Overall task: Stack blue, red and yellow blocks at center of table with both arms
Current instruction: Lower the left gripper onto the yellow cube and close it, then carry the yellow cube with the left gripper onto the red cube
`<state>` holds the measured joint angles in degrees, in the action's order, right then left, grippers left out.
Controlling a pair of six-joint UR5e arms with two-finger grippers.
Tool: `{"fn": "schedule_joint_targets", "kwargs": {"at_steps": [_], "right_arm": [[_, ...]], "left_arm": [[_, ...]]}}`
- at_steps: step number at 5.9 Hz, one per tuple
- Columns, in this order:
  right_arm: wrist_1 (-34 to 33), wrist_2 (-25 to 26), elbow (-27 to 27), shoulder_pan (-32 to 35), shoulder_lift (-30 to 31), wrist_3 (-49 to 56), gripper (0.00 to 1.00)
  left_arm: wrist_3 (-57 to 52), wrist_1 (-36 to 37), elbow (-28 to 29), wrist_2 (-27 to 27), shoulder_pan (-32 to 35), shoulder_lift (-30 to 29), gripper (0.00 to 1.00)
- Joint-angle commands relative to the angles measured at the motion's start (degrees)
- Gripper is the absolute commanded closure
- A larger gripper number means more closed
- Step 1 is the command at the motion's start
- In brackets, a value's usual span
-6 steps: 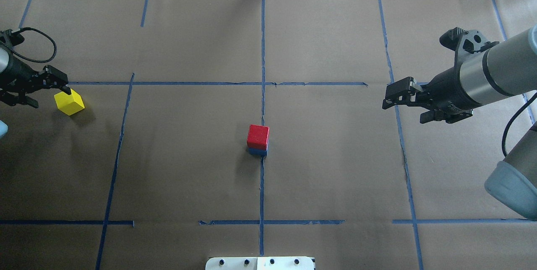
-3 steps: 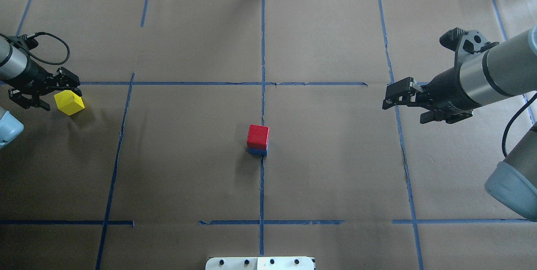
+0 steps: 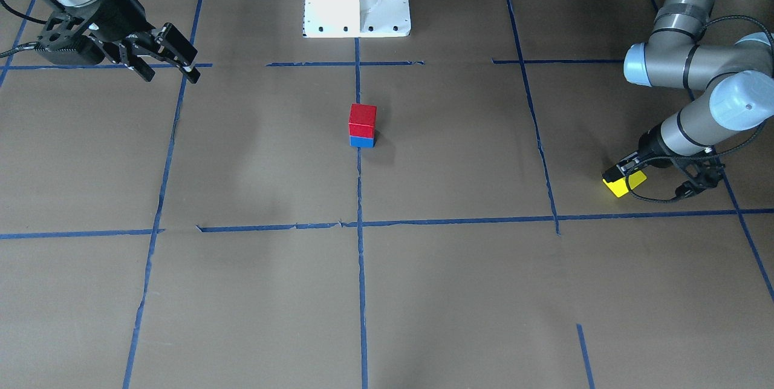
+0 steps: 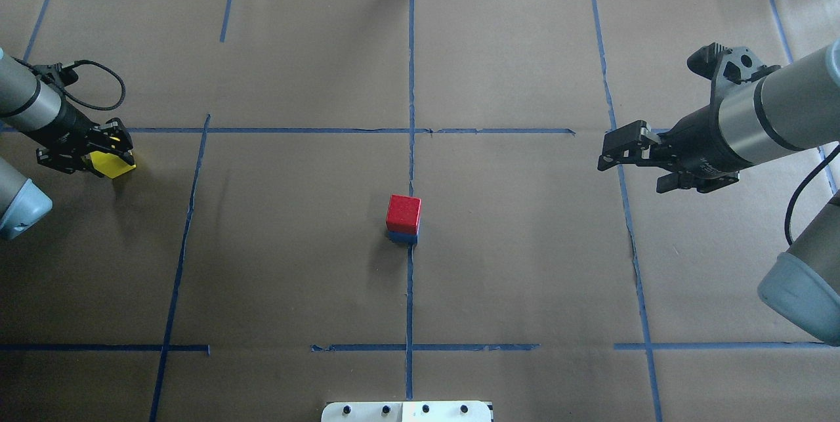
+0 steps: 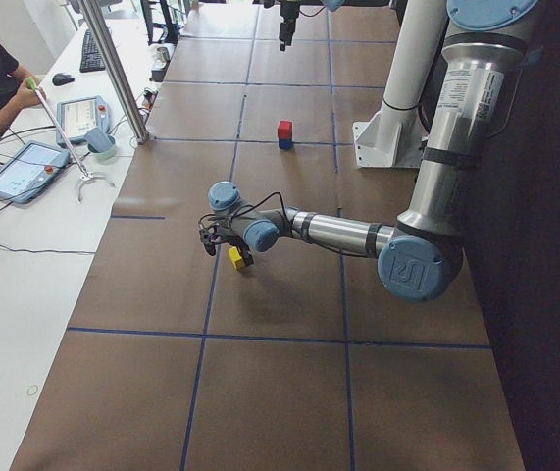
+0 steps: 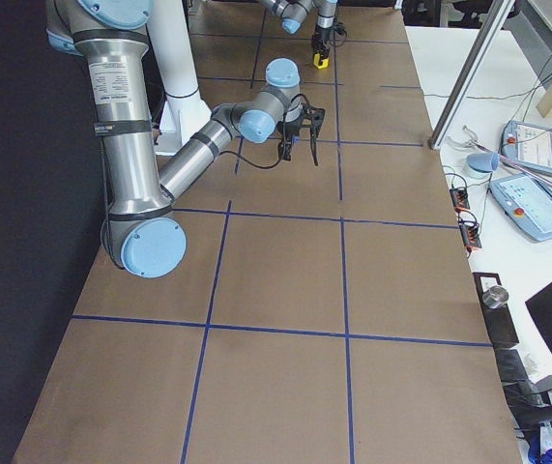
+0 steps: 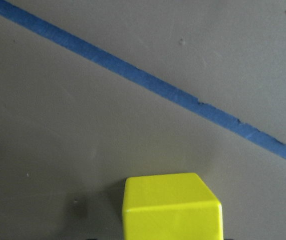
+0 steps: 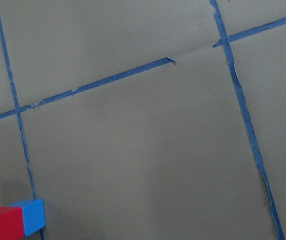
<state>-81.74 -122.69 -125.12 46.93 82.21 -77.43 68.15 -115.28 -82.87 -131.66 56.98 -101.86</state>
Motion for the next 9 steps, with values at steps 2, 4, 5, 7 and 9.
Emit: {"fn": "schedule_joint_targets", "kwargs": {"at_steps": [2,4,5,7,9], "right_arm": [[0.0,0.0,0.1,0.0,0.3,0.0,0.0],[-0.1,-0.2,0.1,0.1,0.3,0.0,0.0],[-0.1,-0.3,0.2,0.2,0.3,0.0,0.0],[-0.1,-0.3,0.6,0.2,0.2,0.1,0.0],[-0.1,-0.3,0.6,0.4,0.2,0.1,0.0]], "left_arm": [[-8.6,1.0,-6.5,0.1,2.3,-4.2,1.0],[-8.6,3.0,-9.2,1.8,-7.9,-13.4,1.0],[-8.0,10.7,-9.9,6.1,-12.1,-20.0,1.0],[-8.4,30.0,-13.4,16.1,-21.3,-31.7,1.0],[-8.6,31.2,-12.8,17.2,-23.7,-35.0,1.0]]}}
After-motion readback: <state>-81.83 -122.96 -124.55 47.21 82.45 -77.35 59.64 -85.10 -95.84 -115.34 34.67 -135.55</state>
